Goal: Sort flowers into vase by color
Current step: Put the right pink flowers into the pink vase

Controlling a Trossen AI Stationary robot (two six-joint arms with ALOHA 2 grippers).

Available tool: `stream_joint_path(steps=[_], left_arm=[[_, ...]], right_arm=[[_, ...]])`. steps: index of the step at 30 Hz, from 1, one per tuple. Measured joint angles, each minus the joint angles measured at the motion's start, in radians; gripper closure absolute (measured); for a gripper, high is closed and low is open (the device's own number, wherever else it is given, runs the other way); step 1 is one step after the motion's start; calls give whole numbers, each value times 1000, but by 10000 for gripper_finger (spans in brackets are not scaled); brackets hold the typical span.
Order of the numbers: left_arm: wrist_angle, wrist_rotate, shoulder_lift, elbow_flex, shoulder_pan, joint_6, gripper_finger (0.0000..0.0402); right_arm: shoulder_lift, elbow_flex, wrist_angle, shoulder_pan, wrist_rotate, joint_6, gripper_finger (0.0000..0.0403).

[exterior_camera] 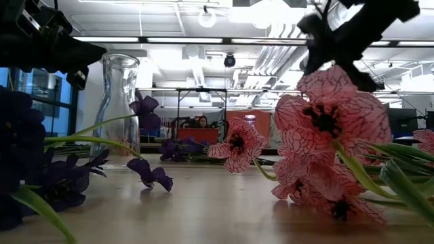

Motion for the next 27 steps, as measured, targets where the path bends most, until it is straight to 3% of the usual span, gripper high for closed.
stream_joint_path(steps=[4,6,14,23,27], left_arm=[[0,0,0,0,0,0,401],[0,0,0,0,0,0,401],[0,0,0,0,0,0,401],[0,0,0,0,0,0,402],[0,0,0,0,0,0,402]], right_arm=[[12,64,-296,-75,-9,55,204],[13,56,-363,-113,-9,89,183],[8,-119,-181,-247,-98,83,167],[11,-215,-25,-299,-97,131,168],[30,-234,10,-302,-84,146,188]])
